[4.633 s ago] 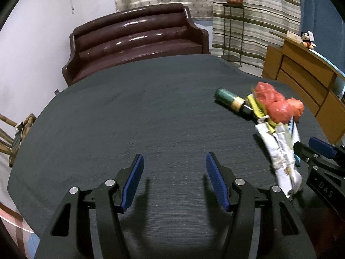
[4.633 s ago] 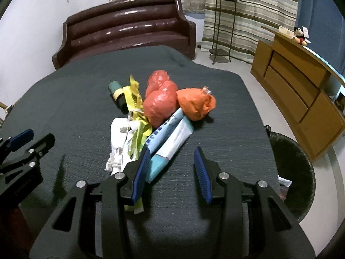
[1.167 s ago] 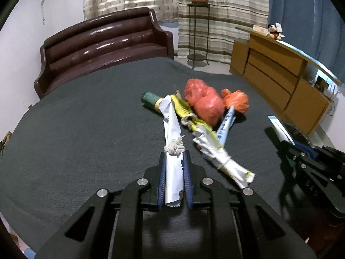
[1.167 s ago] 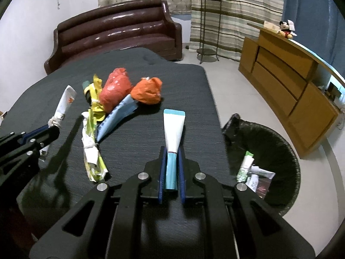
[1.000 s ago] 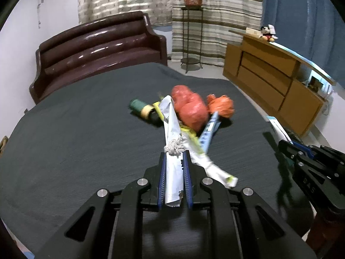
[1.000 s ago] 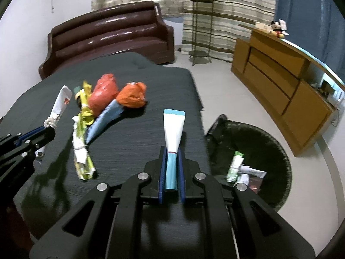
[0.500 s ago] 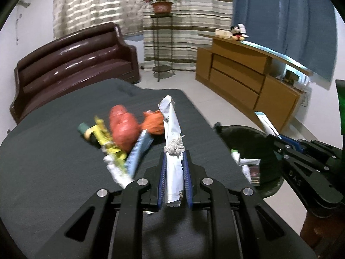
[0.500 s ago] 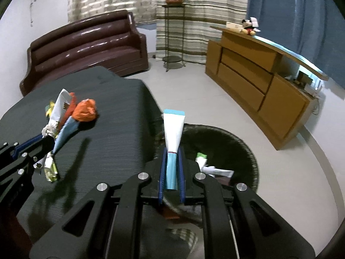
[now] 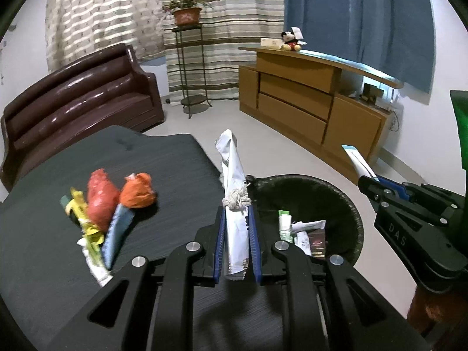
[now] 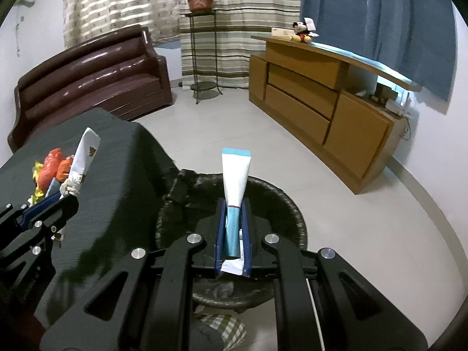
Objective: Collect trash
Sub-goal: 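Carry the wrapper and the light blue tube over the bin with both tools, then open both tools to drop the items into the bin, then move both open tools back from the bin to the trash pile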
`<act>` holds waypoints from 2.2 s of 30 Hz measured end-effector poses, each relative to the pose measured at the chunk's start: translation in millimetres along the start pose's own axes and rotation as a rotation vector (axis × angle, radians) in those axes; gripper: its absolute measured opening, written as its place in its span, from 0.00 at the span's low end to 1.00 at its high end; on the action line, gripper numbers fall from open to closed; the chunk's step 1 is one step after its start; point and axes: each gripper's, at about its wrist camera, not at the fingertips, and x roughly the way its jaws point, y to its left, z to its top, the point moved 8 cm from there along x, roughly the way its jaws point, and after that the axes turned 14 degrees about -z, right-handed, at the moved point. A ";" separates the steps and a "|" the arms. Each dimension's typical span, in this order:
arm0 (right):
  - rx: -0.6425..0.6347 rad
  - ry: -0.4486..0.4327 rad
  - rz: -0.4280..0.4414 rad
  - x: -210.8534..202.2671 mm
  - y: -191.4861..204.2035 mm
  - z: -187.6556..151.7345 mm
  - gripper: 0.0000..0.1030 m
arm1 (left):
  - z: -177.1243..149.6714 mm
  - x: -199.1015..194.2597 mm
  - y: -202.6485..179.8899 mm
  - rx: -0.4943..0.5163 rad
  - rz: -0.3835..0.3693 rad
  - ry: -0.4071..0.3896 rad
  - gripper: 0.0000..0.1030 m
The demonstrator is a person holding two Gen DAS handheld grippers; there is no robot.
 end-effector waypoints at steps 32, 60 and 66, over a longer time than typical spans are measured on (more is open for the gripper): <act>0.078 0.059 -0.020 53.4 -24.3 -4.2 0.12 | 6.7 65.5 -29.0 0.019 0.015 0.097 0.17; 0.058 0.059 -0.004 38.5 -6.9 -6.1 0.31 | 2.8 31.6 -1.3 -0.056 0.057 0.067 0.41; 0.024 0.051 0.034 25.5 15.2 -6.1 0.32 | -5.6 7.7 23.1 -0.095 0.112 0.049 0.41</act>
